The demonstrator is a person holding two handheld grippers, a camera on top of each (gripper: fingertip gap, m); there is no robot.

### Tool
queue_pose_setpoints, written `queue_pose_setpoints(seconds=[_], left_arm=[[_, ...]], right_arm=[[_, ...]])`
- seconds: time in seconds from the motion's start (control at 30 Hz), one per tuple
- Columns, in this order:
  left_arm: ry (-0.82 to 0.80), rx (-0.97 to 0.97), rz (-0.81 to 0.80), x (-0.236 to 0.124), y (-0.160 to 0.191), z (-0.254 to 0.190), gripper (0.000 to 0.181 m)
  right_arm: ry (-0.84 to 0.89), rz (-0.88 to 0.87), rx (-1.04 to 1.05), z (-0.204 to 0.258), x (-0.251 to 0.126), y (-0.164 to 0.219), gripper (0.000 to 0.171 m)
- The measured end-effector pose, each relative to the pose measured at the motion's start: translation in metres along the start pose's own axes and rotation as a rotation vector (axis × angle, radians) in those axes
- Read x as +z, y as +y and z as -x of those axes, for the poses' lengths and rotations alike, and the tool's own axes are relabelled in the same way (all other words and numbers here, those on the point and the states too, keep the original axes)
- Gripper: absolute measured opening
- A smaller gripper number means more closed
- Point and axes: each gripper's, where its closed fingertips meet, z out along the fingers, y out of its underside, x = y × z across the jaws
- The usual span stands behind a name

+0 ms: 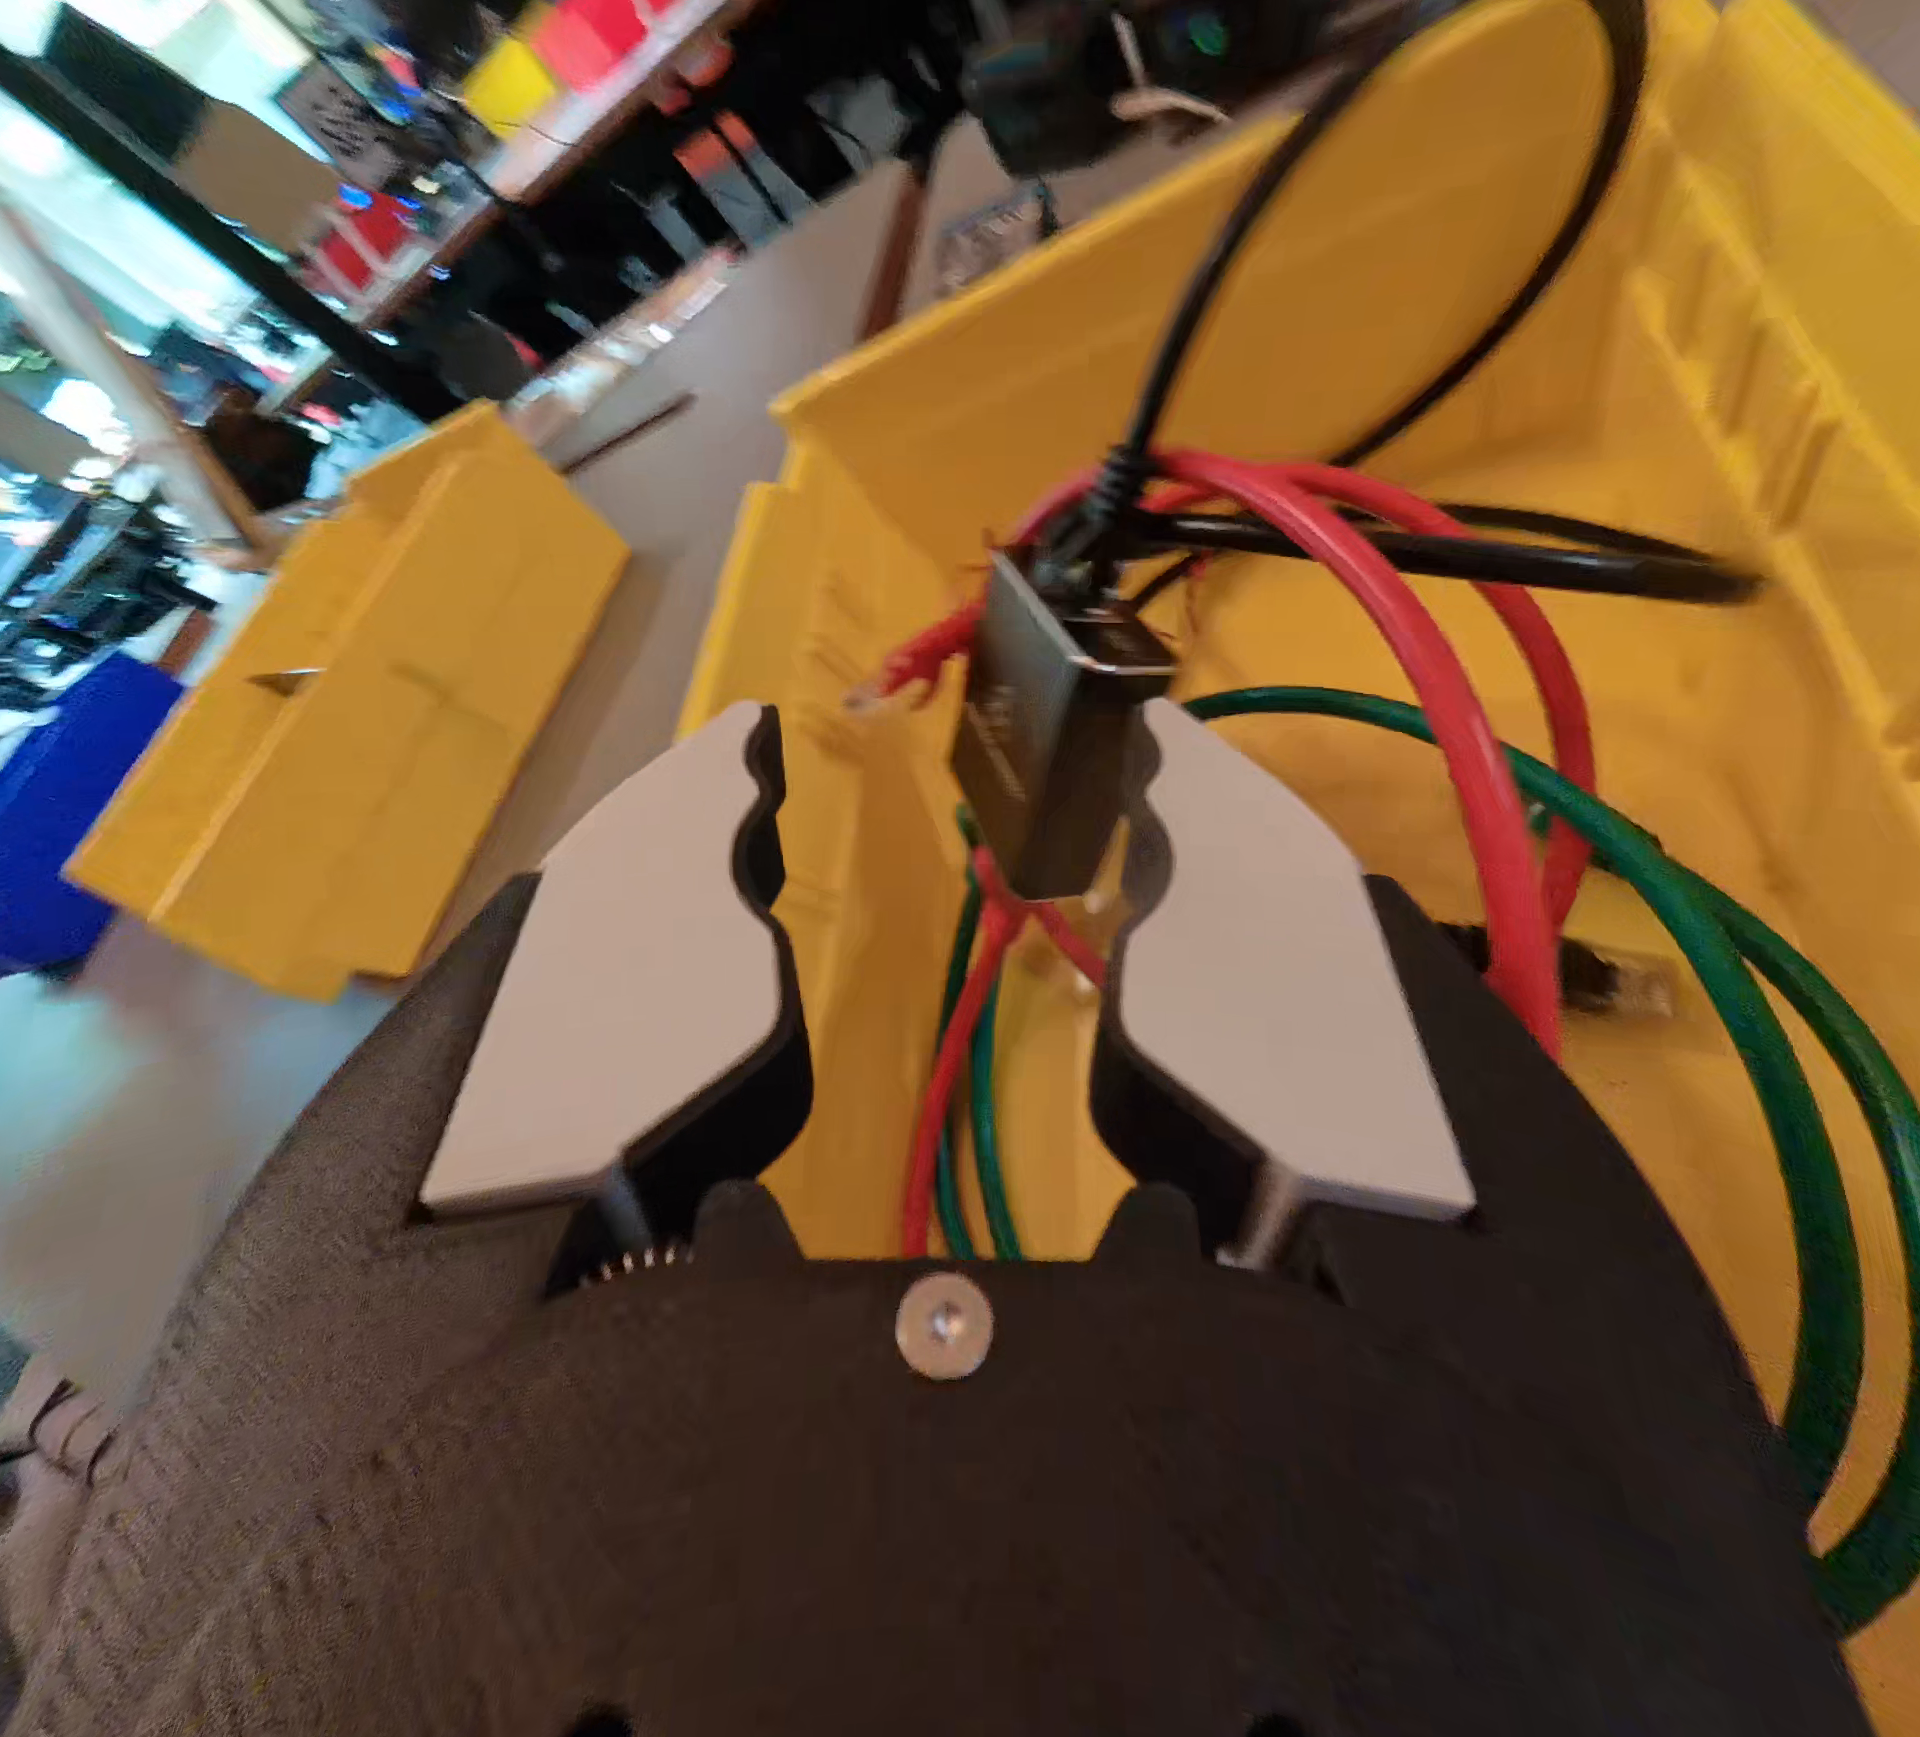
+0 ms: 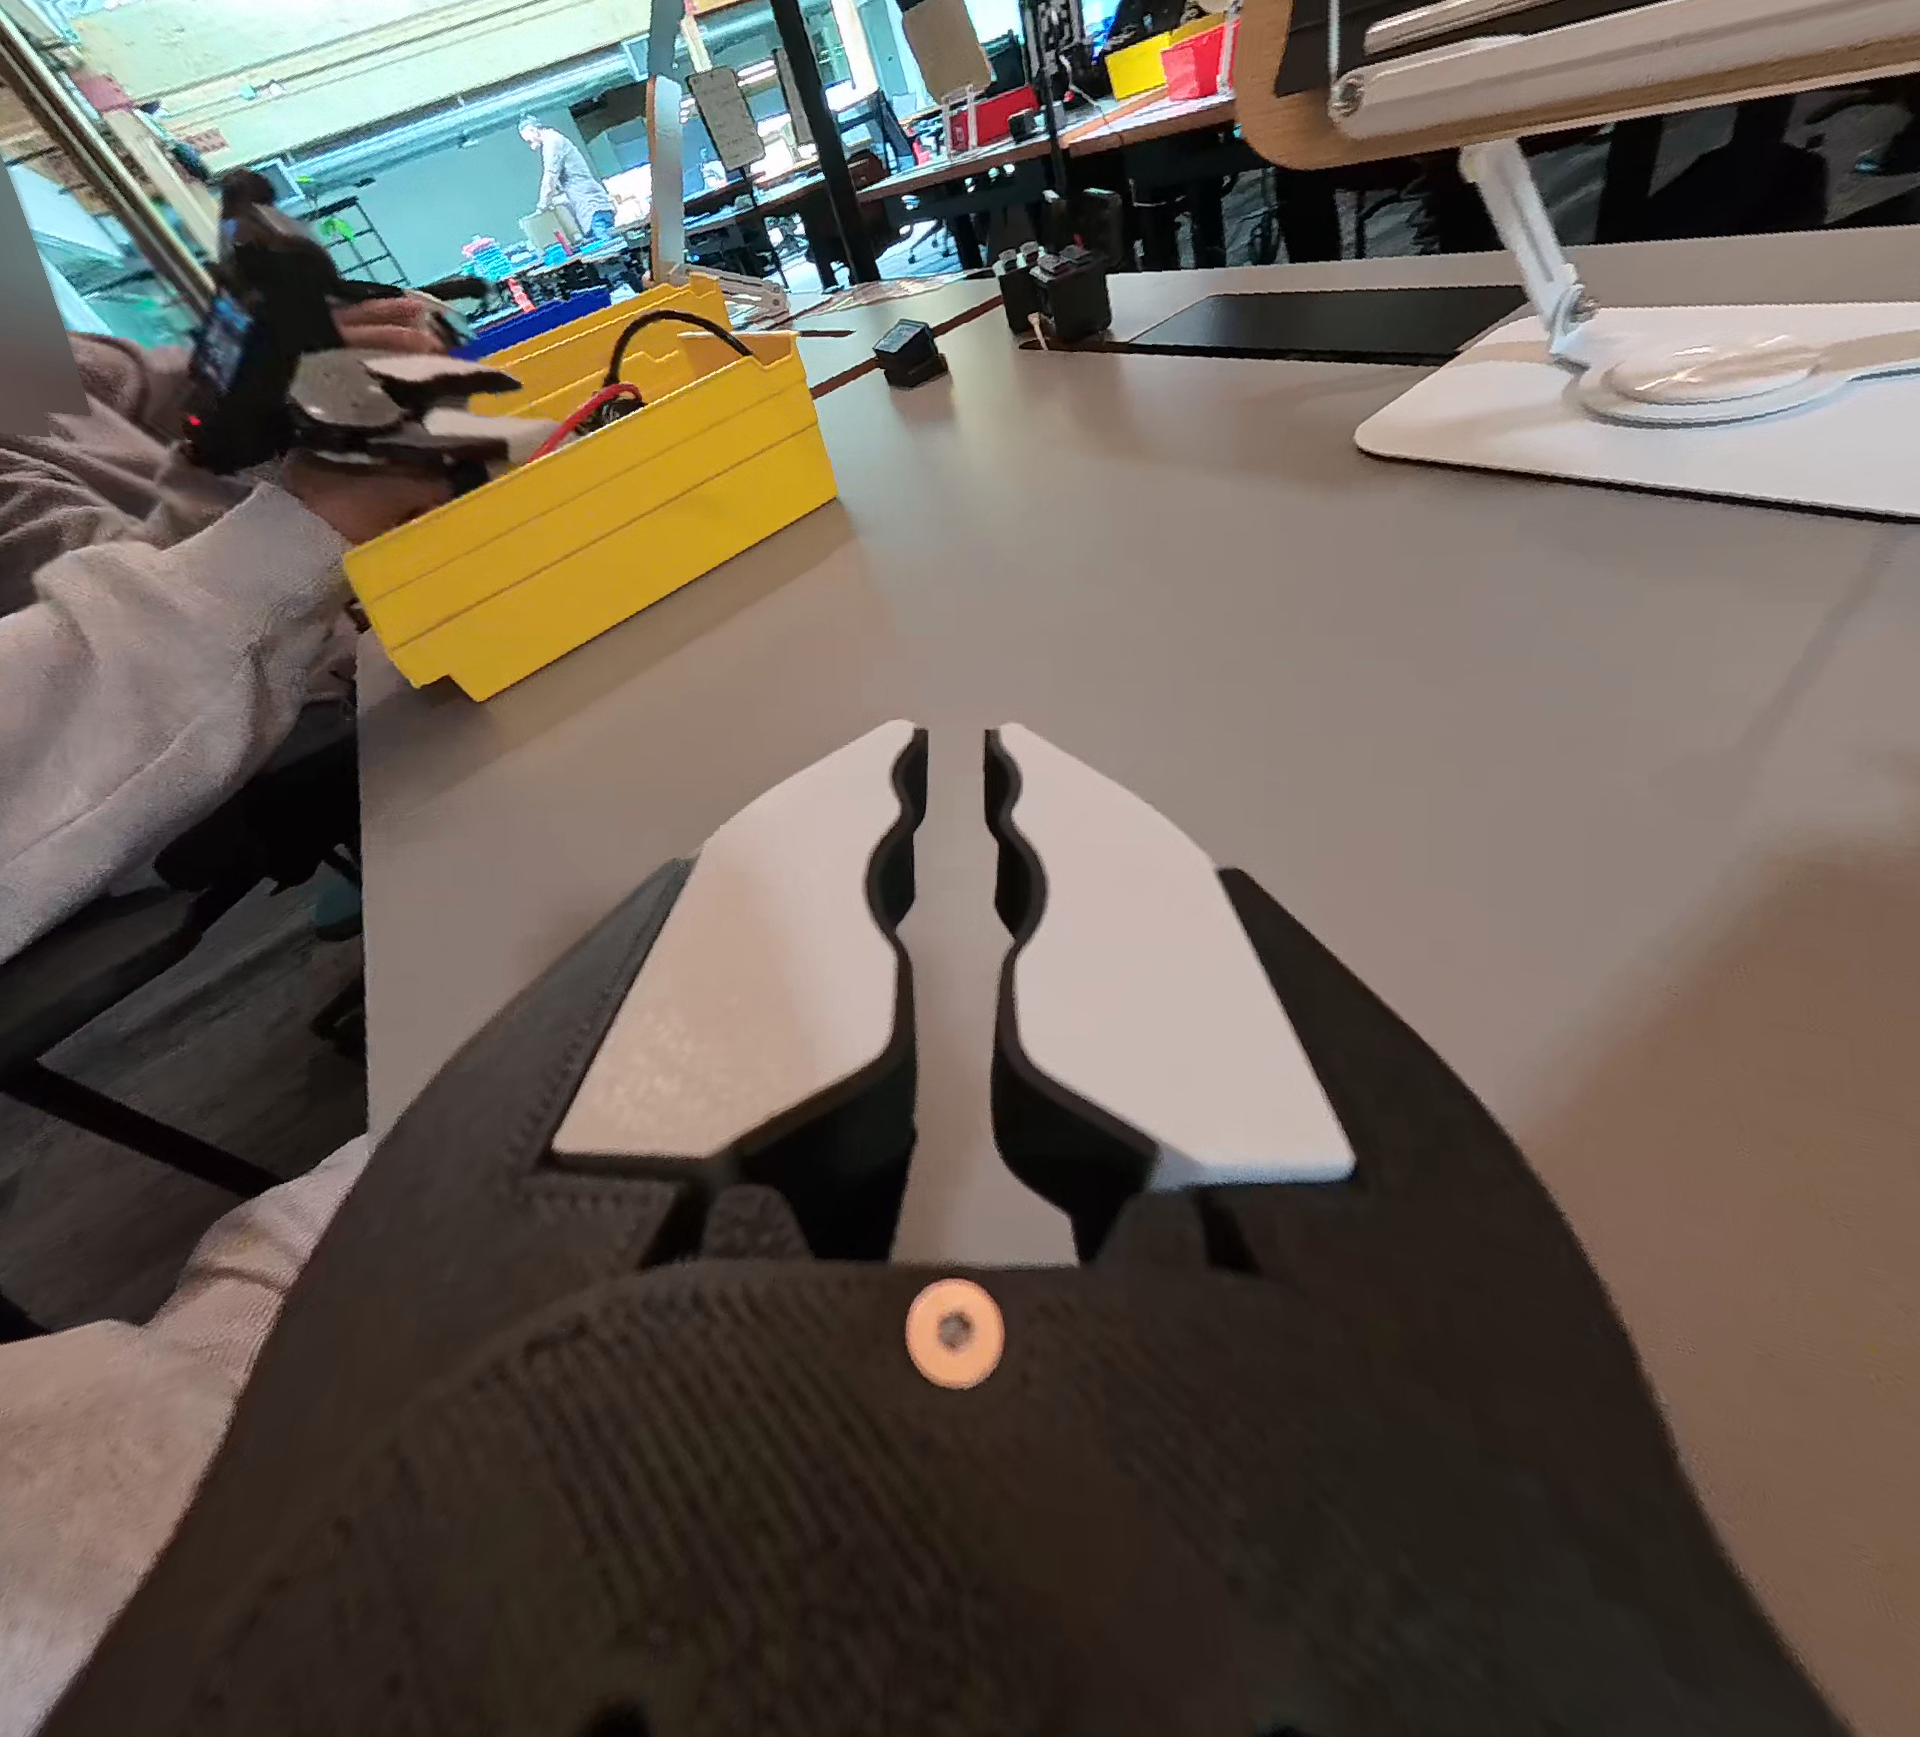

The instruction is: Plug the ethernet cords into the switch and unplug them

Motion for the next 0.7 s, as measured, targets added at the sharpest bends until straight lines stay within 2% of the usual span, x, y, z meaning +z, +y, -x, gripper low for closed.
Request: queue_pose_setpoints(seconds=[0.07, 0.17, 0.2, 0.23, 0.3, 0.4, 0.47, 0.53, 0.7], left_arm=[[0.065, 0.053, 0.046, 0.017, 0.005, -0.019, 0.075], [0.061, 0.134, 0.168, 0.041, 0.022, -0.025, 0.073], [0.073, 0.138, 0.182, 0.046, 0.024, -0.027, 0.065], [0.053, 0.132, 0.16, 0.048, 0.02, -0.023, 0.042], [0.003, 0.111, 0.077, 0.045, 0.005, -0.012, 0.028], [-0.107, 0.121, -0.018, 0.03, -0.022, 0.014, 0.026], [-0.175, 0.166, -0.086, 0.014, -0.052, 0.032, 0.026], [-0.247, 0.209, -0.206, -0.015, -0.101, 0.05, 0.026], [-0.357, 0.342, -0.474, -0.114, -0.235, 0.062, 0.026]], right_arm=[[0.021, 0.0, 0.019, -0.007, -0.002, 0.001, 0.01], [0.041, -0.002, 0.067, -0.015, -0.005, 0.004, 0.01], [0.045, -0.003, 0.085, -0.018, -0.006, 0.004, 0.01], [0.048, -0.004, 0.1, -0.02, -0.008, 0.005, 0.01], [0.062, -0.007, 0.119, -0.024, -0.011, 0.006, 0.011], [0.088, -0.018, 0.132, -0.03, -0.017, 0.006, 0.011], [0.087, -0.022, 0.148, -0.031, -0.019, 0.006, 0.011], [0.076, -0.029, 0.167, -0.03, -0.02, 0.005, 0.011], [0.041, -0.045, 0.185, -0.022, -0.023, 0.0, 0.011]])
